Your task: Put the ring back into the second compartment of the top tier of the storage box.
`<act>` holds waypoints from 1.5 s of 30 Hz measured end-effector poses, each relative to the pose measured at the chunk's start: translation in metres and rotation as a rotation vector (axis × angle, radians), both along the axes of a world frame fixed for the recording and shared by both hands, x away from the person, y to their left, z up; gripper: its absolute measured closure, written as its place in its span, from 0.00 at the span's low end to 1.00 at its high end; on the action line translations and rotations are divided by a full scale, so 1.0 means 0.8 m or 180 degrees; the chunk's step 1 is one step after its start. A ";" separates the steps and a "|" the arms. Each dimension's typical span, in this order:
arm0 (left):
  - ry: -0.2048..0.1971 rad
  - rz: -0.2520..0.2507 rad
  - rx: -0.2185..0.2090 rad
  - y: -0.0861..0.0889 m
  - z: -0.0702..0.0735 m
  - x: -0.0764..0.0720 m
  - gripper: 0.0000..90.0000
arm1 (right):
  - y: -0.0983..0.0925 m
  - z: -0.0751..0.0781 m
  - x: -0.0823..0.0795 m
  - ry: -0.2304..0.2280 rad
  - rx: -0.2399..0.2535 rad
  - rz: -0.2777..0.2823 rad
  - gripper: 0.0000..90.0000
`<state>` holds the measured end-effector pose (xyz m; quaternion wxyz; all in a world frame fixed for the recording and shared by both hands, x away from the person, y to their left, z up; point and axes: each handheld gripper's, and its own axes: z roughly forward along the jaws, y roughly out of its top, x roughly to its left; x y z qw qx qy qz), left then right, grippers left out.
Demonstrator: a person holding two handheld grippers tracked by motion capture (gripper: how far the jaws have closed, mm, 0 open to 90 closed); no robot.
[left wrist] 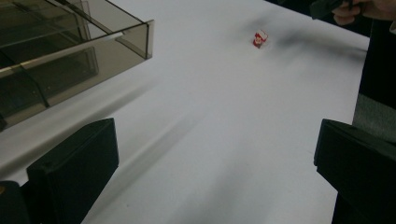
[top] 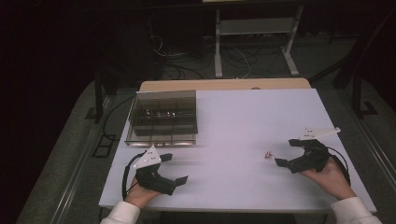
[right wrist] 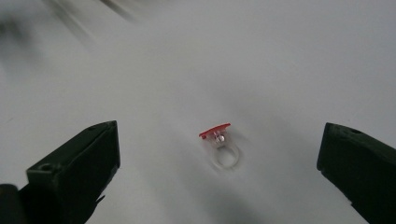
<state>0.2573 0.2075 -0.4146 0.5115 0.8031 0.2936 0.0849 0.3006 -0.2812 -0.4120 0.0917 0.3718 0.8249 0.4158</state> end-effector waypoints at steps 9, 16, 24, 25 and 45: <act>-0.0033 0.0086 -0.0184 0.005 0.002 0.001 0.00 | 0.008 0.000 0.015 -0.0003 0.0006 0.0071 0.00; -0.0045 0.0107 -0.0233 0.006 0.003 0.001 0.00 | 0.012 -0.008 0.025 0.0034 -0.0011 0.0070 0.00; -0.0055 0.0108 -0.0259 0.006 0.004 0.001 0.00 | 0.019 -0.018 0.033 0.0086 -0.0049 0.0113 0.00; -0.0053 0.0106 -0.0265 0.006 0.004 0.001 0.00 | 0.019 -0.019 0.034 0.0089 -0.0058 0.0116 0.00; -0.0037 0.0105 -0.0273 0.008 0.004 0.003 0.00 | 0.029 -0.040 0.046 0.0193 -0.0215 0.0114 0.03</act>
